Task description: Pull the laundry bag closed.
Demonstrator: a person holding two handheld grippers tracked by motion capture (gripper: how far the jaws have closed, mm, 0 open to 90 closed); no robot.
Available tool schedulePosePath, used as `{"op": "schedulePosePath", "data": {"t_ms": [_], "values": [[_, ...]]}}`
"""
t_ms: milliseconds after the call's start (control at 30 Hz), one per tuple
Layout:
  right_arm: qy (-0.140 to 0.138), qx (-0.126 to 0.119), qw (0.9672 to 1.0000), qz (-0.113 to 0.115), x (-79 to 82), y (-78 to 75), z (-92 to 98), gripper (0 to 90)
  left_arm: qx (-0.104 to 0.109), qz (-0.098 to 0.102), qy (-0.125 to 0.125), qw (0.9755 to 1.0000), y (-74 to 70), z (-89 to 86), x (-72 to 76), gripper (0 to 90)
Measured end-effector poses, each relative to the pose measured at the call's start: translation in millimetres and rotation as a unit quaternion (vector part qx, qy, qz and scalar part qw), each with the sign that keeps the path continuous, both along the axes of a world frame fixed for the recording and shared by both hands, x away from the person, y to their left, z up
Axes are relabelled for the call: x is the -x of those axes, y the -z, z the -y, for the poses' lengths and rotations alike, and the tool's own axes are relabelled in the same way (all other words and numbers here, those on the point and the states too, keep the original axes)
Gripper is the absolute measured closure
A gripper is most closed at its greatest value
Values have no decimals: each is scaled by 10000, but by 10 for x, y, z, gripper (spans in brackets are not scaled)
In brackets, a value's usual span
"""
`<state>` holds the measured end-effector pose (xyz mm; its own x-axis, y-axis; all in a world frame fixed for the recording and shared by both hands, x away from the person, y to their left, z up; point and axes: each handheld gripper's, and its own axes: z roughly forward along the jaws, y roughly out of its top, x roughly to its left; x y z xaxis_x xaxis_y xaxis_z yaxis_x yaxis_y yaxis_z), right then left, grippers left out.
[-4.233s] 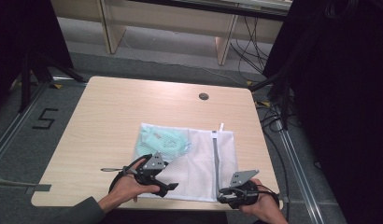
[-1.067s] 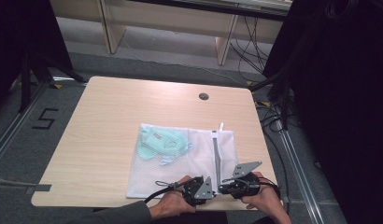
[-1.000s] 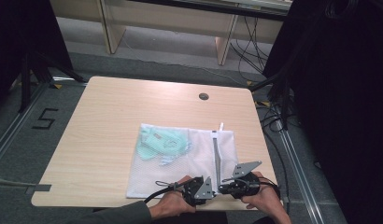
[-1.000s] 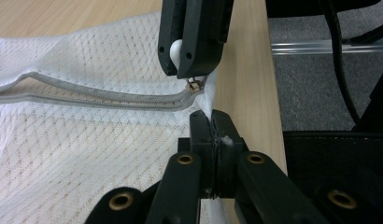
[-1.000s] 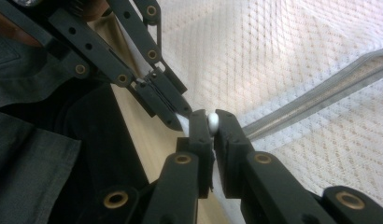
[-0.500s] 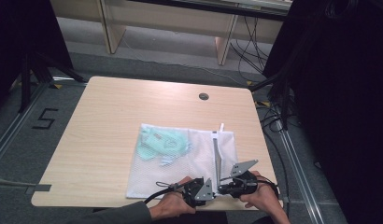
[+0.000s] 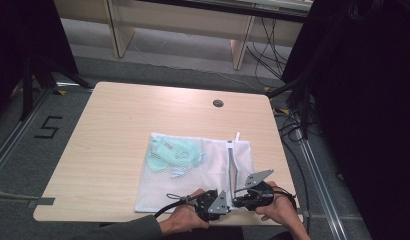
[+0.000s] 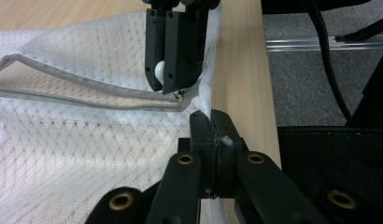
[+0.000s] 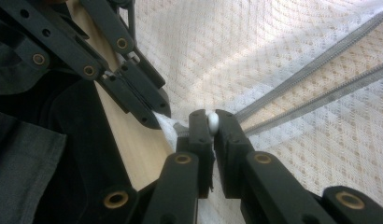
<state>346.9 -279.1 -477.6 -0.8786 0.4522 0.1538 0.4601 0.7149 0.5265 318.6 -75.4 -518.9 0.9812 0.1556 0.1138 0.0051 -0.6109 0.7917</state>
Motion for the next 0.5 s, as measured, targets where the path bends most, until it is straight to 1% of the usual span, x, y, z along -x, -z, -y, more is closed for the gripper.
{"op": "schedulePosePath", "data": {"t_ms": [33,67,100,133,167,200,267,333,367,433,467,500], "values": [[-4,-13,10000,-67,2,4,-4,865,3,0,7,10000,1,-1,1,888],[28,44,10000,-47,-8,10,-4,865,8,-27,15,10000,2,1,4,888],[-13,113,9999,3,-22,15,-2,865,-33,-13,55,10000,-2,0,6,888],[-77,169,9998,-4,-48,35,-6,865,-14,30,54,10000,2,5,12,888],[27,161,9999,-46,-40,33,-9,865,-10,-9,33,10000,8,5,21,888],[27,161,9999,-46,-40,33,-9,865,-22,0,49,10000,6,4,18,888],[64,163,9998,-120,-38,26,-13,865,-6,-47,42,10000,3,2,8,888],[81,157,9998,-130,-41,26,-14,865,1,-36,37,10000,4,0,9,888],[-107,104,9999,49,-79,38,-5,865,11,-56,36,10000,2,0,10,888],[-100,109,9999,85,-87,44,-3,865,0,-56,44,10000,-1,1,9,888],[16,127,9999,-18,-69,36,-6,865,20,-57,26,10000,3,3,10,888],[30,123,9999,-54,-70,36,-10,865,8,-58,25,10000,5,1,6,888]]}}
